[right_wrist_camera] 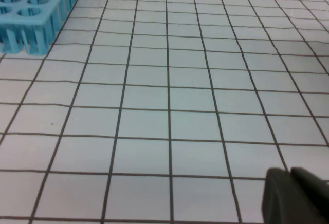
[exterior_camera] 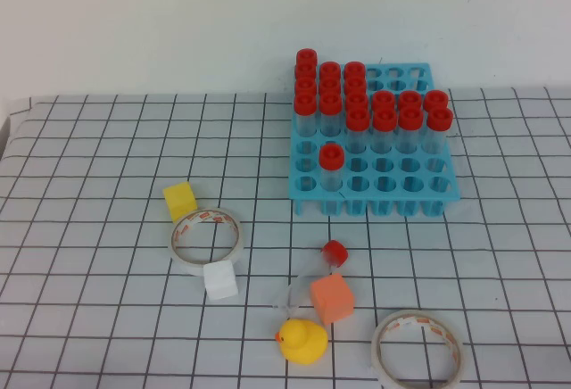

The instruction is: Place the test tubes

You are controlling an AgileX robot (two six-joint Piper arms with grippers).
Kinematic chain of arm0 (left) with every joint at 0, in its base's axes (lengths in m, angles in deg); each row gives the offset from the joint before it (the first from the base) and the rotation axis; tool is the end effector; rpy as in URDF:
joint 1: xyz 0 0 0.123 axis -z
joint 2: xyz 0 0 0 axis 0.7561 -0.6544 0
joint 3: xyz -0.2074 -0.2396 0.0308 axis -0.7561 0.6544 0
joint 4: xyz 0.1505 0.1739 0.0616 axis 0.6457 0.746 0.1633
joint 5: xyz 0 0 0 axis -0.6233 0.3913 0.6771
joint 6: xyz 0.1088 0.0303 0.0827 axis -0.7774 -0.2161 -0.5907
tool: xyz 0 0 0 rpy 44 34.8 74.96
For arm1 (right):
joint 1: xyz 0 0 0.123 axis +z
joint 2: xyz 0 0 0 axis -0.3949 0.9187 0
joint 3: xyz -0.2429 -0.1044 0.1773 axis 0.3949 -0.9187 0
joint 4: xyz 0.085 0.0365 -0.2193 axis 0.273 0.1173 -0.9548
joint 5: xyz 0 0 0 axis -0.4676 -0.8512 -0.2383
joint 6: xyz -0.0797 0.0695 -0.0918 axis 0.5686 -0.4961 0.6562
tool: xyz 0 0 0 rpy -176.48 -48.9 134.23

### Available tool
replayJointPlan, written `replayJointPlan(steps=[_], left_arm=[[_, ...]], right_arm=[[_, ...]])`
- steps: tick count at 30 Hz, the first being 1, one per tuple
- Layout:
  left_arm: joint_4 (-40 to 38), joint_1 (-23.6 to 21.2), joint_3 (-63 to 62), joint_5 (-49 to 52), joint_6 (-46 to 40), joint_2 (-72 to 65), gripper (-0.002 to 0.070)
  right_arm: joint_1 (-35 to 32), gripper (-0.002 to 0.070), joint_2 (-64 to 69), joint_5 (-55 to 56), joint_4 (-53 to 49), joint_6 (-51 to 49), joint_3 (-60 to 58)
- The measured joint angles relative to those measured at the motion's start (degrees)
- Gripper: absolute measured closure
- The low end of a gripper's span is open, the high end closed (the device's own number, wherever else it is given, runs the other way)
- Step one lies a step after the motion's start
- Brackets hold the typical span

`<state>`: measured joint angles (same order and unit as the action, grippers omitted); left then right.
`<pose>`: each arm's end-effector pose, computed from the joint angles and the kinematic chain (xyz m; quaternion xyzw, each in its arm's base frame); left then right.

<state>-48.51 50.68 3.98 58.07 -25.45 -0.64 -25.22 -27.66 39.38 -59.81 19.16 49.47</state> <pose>0.0541 -0.0052 0.1695 0.0766 0.7770 0.0270 0.6243 0.0534 -0.0069 0.1644 -0.0018 0.7886 -0.0453 0.6132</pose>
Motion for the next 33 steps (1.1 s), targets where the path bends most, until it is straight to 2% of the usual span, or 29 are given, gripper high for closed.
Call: replayJointPlan(steps=[16,20,25,30,33], left_arm=[[0.0,0.0,0.0,0.0,0.0,0.0,0.0677],[-3.1,0.0,0.0,0.1,0.0,0.0,0.0677],[-28.5,0.0,0.1,0.1,1.6,0.0,0.0677],[-58.3,0.0,0.1,-2.3,2.0,0.0,0.0677],[-65.7,0.0,0.1,-6.0,0.3,0.0,0.0677]], right_arm=[[0.0,0.0678,0.0,0.0,0.7,0.0,0.0],[0.0,0.0678,0.0,0.0,0.8,0.0,0.0],[0.0,0.0678,0.0,0.2,6.9,0.0,0.0],[0.0,0.0678,0.0,0.2,26.3,0.0,-0.1],[0.0,0.0678,0.0,0.1,39.6,0.0,-0.2]])
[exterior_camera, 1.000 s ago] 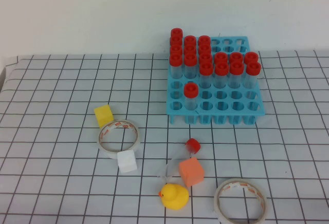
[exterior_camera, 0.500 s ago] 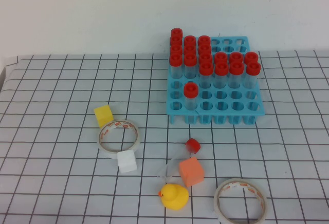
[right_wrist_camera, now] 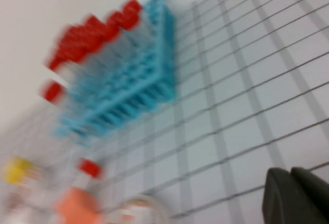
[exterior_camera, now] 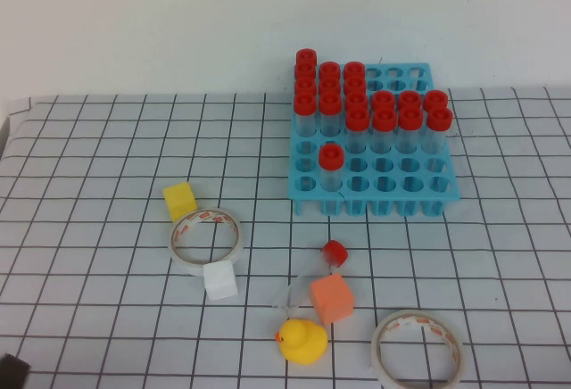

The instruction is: Place the test tubes

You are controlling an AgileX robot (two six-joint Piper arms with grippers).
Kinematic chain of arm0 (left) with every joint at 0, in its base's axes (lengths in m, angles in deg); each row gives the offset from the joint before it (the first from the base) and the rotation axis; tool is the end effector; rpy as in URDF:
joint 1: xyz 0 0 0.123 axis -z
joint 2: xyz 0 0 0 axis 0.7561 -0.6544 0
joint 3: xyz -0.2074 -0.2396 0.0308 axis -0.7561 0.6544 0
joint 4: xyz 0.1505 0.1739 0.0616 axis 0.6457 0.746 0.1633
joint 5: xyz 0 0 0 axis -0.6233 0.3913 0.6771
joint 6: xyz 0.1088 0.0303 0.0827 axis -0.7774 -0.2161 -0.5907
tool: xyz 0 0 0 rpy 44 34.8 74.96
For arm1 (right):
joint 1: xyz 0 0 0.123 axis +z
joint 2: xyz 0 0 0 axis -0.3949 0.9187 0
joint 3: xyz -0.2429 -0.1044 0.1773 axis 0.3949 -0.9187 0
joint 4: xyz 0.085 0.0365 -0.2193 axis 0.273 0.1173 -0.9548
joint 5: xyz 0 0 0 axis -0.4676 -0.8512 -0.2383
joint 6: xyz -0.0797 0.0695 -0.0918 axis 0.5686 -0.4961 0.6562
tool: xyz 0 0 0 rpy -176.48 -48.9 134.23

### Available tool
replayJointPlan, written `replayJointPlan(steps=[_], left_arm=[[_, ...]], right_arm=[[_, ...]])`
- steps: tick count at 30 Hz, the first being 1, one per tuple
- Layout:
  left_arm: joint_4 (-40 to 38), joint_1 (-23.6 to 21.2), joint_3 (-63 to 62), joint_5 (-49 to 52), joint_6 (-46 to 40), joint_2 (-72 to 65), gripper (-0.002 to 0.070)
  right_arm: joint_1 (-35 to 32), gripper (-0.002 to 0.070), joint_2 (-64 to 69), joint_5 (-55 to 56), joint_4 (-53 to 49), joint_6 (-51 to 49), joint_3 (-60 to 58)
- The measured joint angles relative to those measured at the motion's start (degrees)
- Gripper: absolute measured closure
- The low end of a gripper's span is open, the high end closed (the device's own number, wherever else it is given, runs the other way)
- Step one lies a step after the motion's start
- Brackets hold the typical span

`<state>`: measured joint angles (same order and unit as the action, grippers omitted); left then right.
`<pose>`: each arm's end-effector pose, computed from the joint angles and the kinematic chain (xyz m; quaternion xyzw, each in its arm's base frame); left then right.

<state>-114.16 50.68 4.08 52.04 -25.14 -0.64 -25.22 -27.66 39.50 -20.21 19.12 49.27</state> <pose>0.0545 -0.0278 0.2018 -0.2676 0.6488 -0.4066 0.5849 0.0540 0.0225 0.1703 0.1862 0.7505 0.2393 0.5872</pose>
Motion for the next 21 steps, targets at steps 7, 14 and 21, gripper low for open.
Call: replayJointPlan(steps=[7,14,21], left_arm=[[-2.9,0.0,0.0,-4.6,-5.1,0.0,0.0677],[2.9,0.0,-7.2,4.9,-17.0,-5.5,0.0677],[29.2,0.0,-29.9,30.0,-20.9,-33.0,0.0676]], right_arm=[[0.0,0.0678,0.0,0.1,17.3,-0.1,0.0],[0.0,0.0678,0.0,0.4,19.5,0.4,0.0],[0.0,0.0678,0.0,-2.0,19.7,9.7,0.0]])
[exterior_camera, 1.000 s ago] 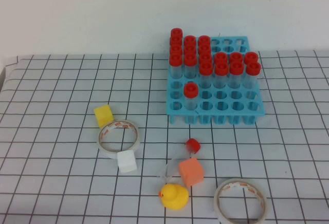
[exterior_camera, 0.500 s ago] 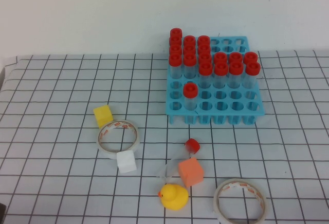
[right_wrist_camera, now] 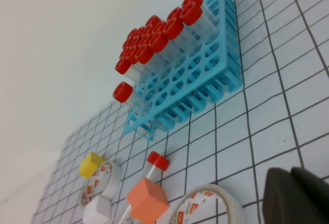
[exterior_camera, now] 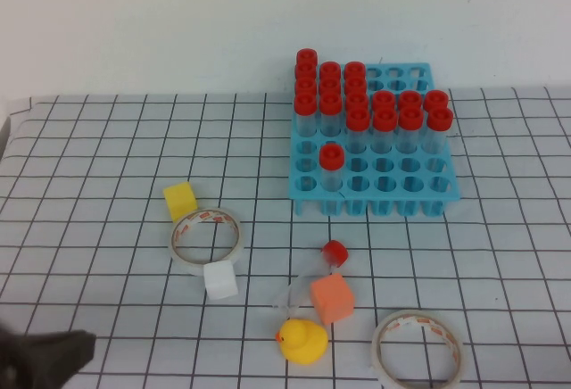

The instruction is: Place the test tubes

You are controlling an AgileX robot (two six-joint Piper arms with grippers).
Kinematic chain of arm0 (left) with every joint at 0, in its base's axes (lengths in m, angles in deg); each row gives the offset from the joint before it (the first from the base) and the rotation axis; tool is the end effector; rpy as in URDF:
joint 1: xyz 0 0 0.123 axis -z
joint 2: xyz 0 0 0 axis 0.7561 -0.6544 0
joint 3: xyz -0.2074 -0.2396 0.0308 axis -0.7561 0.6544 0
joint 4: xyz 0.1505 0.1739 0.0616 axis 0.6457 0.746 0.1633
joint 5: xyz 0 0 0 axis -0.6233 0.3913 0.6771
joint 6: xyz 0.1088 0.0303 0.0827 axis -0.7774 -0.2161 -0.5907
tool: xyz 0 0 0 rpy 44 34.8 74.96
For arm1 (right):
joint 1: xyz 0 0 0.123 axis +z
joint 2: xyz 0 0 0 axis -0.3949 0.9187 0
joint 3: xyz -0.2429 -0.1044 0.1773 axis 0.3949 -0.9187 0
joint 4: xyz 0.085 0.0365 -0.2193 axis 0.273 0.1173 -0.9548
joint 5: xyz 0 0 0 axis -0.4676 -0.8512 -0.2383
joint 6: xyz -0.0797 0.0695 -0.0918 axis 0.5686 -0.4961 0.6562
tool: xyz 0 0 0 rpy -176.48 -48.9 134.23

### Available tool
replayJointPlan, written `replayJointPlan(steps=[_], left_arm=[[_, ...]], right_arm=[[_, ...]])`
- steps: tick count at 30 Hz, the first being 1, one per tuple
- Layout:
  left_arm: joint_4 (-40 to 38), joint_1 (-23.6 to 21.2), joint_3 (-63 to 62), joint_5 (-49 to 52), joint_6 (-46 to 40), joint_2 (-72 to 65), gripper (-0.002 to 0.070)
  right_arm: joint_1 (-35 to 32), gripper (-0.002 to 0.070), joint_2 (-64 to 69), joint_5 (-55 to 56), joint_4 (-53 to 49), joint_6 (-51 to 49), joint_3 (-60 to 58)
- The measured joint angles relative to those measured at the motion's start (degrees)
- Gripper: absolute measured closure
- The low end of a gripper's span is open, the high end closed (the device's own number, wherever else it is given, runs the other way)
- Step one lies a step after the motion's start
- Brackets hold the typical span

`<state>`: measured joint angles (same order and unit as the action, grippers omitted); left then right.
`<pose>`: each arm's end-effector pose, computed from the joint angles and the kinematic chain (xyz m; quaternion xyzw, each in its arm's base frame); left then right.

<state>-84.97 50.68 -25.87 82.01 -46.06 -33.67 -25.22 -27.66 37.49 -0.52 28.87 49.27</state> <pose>0.0947 -0.0641 0.2878 0.1237 0.8494 -0.2023 0.4715 0.0523 0.0374 0.1778 0.2054 0.7274 0.3294 0.5658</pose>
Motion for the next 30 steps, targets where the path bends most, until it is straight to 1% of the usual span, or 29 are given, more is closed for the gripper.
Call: replayJointPlan(steps=[2,5,7,10,13,17,21,26,29,30], left_arm=[[4.1,0.0,-5.3,4.9,-1.7,-6.6,0.0676],[7.7,0.0,-12.5,8.7,-3.9,-15.7,0.0676],[8.6,0.0,-16.9,9.8,-5.0,-20.9,0.0676],[10.3,2.2,-21.9,10.0,-5.9,-26.9,0.0676],[12.8,7.0,-26.0,10.2,-4.8,-31.7,0.0676],[15.4,15.5,-30.9,10.2,-1.5,-37.5,0.0676],[20.5,23.0,-35.9,10.2,2.9,-44.1,0.0676],[28.3,29.7,-42.2,12.4,8.7,-52.5,0.0676],[31.4,32.3,-46.8,15.5,10.2,-58.2,0.0676],[31.9,33.7,-49.5,18.0,10.6,-61.5,0.0676]], right_arm=[[0.0,0.0678,0.0,-0.2,0.0,1.1,0.0],[0.0,0.0678,0.0,-0.3,0.0,1.8,0.0],[0.0,0.0678,0.0,-0.3,0.0,2.0,0.0],[0.0,0.0678,0.0,-0.3,0.0,2.4,0.0],[0.0,0.0678,0.0,-0.3,0.0,3.5,0.0],[0.0,0.0678,0.0,-0.3,0.0,4.8,0.0],[0.0,0.0678,0.0,-0.3,0.0,5.1,0.0],[0.0,0.0678,0.0,-0.3,0.0,5.4,0.0],[0.0,0.0678,0.0,-0.3,0.0,5.9,0.0],[0.0,0.0678,0.0,-0.3,0.0,6.2,0.0]])
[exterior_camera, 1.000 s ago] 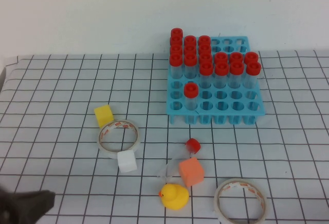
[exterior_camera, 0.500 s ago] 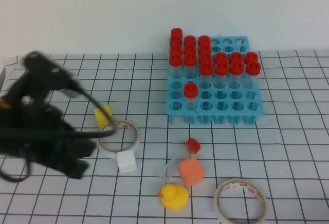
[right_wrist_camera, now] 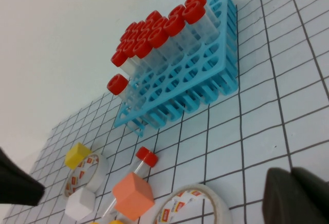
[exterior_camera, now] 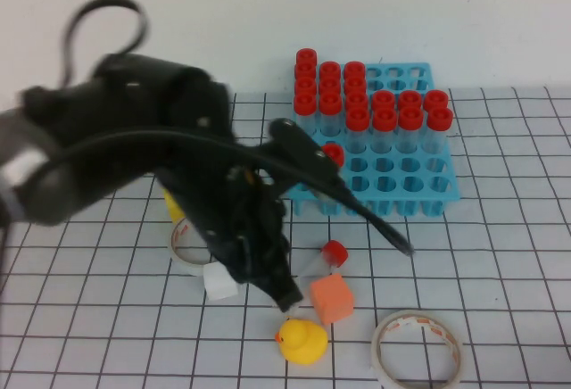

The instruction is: Place the test tubes

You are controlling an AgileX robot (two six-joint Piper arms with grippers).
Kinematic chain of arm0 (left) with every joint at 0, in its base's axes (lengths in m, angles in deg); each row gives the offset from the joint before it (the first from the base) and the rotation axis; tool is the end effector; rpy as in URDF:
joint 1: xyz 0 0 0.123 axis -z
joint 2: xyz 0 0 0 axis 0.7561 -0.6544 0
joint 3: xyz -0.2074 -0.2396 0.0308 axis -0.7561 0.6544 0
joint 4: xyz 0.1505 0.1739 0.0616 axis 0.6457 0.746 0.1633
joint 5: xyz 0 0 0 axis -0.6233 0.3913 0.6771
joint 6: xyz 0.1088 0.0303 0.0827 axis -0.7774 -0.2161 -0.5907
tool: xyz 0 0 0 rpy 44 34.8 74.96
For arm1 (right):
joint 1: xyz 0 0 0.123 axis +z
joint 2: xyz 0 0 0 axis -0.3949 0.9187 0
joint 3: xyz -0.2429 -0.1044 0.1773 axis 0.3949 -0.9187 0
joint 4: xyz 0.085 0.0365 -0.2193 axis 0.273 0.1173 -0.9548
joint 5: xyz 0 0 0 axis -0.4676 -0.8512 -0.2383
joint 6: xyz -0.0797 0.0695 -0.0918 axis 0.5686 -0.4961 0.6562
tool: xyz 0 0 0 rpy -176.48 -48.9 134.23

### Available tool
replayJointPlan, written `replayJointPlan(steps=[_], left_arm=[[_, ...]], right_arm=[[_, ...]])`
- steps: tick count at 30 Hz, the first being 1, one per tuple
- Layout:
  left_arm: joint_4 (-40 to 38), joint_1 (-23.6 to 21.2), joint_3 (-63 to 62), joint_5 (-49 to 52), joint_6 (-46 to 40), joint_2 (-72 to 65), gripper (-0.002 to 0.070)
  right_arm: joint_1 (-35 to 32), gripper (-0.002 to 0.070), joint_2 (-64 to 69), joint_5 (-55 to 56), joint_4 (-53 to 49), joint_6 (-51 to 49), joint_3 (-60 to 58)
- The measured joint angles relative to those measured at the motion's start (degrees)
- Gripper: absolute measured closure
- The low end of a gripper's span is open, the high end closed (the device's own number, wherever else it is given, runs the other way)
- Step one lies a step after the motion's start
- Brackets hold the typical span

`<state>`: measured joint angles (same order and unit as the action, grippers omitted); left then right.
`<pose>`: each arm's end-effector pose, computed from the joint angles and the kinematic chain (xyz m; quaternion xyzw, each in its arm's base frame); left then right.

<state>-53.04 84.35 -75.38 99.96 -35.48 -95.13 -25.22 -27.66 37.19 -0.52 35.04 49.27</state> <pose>0.2702 -0.2156 0.2865 0.4546 0.8697 -0.0968 0.1661 0.0521 0.0380 0.1773 0.1649 0.7387 0.2994 0.5809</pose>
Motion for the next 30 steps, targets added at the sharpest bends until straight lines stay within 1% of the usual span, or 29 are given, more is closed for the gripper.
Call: replayJointPlan(steps=[3,4,6,9,11,12,14,19,25,30], left_arm=[[2.8,2.5,-3.6,1.9,0.4,-5.1,0.0652],[4.1,3.3,-4.3,2.1,0.6,-6.3,0.0635],[7.7,5.2,-5.7,2.1,1.1,-9.2,0.0578],[13.2,7.4,-7.2,2.1,4.1,-12.8,0.0429],[15.2,7.9,-7.6,2.3,6.6,-14.4,0.0328],[15.8,8.0,-7.7,2.3,7.7,-15.1,0.0289],[16.5,8.0,-7.8,2.3,9.6,-16.0,0.0250],[17.4,8.0,-7.9,1.9,12.0,-17.2,0.0225],[17.5,7.9,-8.0,0.5,14.8,-18.7,0.0223],[17.4,6.5,-8.0,0.2,16.5,-20.4,0.0229]], right_arm=[[0.0,0.0678,0.0,0.0,0.0,0.0,0.0],[0.0,0.0678,0.0,0.0,0.0,0.0,0.0],[0.0,0.0678,0.0,0.0,0.0,0.0,0.0],[0.0,0.0678,0.0,0.0,0.0,0.1,0.0],[0.0,0.0678,0.0,0.0,0.0,0.2,0.0],[0.0,0.0678,0.0,0.0,0.0,0.2,0.0],[0.0,0.0678,0.0,0.0,0.0,0.3,0.0],[0.0,0.0678,0.0,0.0,0.0,1.0,0.0],[0.0,0.0678,0.0,0.0,0.1,1.5,0.0],[0.0,0.0678,0.0,0.0,0.1,1.5,0.0]])
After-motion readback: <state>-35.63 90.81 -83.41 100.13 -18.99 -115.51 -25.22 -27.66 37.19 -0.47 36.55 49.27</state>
